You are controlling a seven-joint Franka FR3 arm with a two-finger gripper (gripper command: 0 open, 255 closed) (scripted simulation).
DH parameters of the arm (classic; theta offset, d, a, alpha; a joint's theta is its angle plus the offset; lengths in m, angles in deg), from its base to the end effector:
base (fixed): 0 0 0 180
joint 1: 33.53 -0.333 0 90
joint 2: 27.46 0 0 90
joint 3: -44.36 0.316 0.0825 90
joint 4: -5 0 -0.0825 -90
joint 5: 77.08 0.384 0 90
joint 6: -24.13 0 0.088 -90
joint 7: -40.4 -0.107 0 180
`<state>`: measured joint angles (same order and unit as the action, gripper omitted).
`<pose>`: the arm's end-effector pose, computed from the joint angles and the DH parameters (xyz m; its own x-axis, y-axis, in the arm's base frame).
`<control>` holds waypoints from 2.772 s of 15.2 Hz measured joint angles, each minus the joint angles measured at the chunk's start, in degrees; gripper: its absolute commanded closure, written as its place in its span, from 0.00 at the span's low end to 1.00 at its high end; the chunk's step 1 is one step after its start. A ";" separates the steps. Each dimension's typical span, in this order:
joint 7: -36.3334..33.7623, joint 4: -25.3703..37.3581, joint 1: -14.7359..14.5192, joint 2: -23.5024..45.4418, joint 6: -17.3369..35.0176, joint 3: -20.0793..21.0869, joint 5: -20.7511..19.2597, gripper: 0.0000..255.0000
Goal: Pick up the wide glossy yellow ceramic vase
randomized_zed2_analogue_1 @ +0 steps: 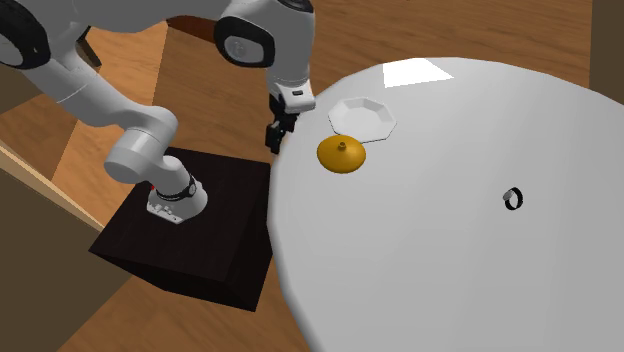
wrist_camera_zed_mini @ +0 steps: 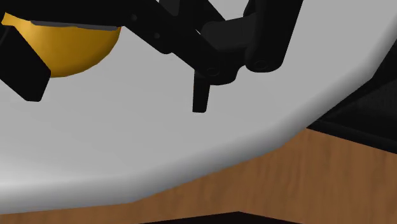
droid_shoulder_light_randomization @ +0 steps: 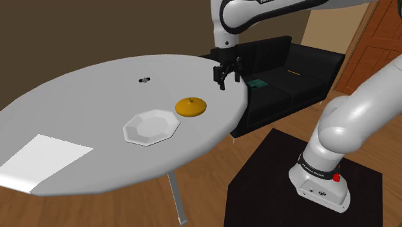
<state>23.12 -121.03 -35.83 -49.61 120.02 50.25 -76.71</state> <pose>0.4175 0.0650 0.5256 0.9771 -0.1724 -0.1247 -0.1643 -0.9837 0.0728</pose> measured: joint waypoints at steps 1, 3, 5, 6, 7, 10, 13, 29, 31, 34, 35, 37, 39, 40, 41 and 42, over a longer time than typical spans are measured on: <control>-0.82 1.26 -0.31 1.86 0.94 0.66 0.18 0.00; -1.72 3.91 -0.57 5.70 2.81 1.43 0.10 0.00; -3.21 6.86 -1.10 9.47 4.30 2.54 0.03 0.00; -3.76 8.66 -1.29 11.28 4.64 2.95 -0.11 0.00; -4.22 9.77 -1.47 12.66 5.24 3.28 -0.24 0.00; -6.10 15.10 -2.21 18.39 6.58 4.48 -1.01 0.00; -7.65 21.19 -2.94 24.39 7.34 5.34 -2.16 0.00; -8.49 18.26 -3.26 26.93 13.14 5.56 -2.76 1.00; -8.49 18.25 -3.26 26.92 13.16 5.57 -2.76 1.00; -8.44 18.58 -3.26 26.53 12.35 5.58 -2.66 1.00; -8.35 19.24 -3.23 26.50 11.65 5.56 -2.64 1.00; -8.33 20.20 -3.25 26.21 10.41 5.59 -2.56 1.00; -8.35 21.63 -3.30 26.07 8.84 5.63 -2.51 1.00; -8.32 22.46 -3.30 26.09 8.04 5.63 -2.51 1.00; -8.26 23.22 -3.28 26.09 7.27 5.62 -2.50 1.00; -8.16 24.03 -3.25 26.08 6.45 5.58 -2.49 1.00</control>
<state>14.97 -97.00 -39.08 -23.53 126.47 55.84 -79.21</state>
